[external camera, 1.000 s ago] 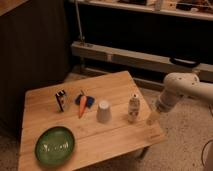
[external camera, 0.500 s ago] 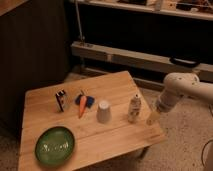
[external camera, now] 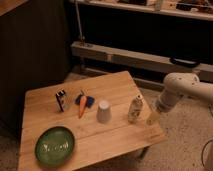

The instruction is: Knock the bottle over

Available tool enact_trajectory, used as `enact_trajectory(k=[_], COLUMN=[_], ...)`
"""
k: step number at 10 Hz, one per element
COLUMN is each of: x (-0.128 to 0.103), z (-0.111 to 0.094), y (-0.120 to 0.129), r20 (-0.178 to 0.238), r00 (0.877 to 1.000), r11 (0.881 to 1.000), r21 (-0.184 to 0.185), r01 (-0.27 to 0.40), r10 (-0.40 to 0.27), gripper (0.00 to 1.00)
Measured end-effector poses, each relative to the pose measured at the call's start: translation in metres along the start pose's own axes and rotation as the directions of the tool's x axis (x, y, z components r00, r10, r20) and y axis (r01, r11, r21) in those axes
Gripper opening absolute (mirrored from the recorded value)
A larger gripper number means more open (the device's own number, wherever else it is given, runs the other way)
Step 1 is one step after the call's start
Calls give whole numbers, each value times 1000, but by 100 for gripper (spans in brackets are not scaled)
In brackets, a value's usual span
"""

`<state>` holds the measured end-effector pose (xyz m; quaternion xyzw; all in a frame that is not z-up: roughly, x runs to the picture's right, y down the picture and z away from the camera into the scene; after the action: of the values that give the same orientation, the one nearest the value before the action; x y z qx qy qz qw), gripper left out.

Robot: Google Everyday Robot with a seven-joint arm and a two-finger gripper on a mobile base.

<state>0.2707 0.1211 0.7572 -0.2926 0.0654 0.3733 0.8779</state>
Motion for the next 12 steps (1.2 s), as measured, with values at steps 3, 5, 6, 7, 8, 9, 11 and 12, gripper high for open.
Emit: enact_trajectory(k=[3,5,6,7,8,9,11,12], x=[-4,-7,-9,-9,-8,-12,-23,-26], z=[-21,-20,-20,-20,-20,-20,-19,-18], y=[-12,-11,-11,-11,-10,-8,-2,0], r20=[41,85,124,170,204,234,267,279], r00=[999,996,992,984,977,969,956,951], r11=[998,999,999,999,998,996,990,987], r21=[58,47,36,21,11,-7,-37,-49], r01=[-16,4,25,47,64,90,135,153], r10=[14,-9,-29,-49,-65,-86,-120,-133], gripper=[29,10,2,0,0,0,0,0])
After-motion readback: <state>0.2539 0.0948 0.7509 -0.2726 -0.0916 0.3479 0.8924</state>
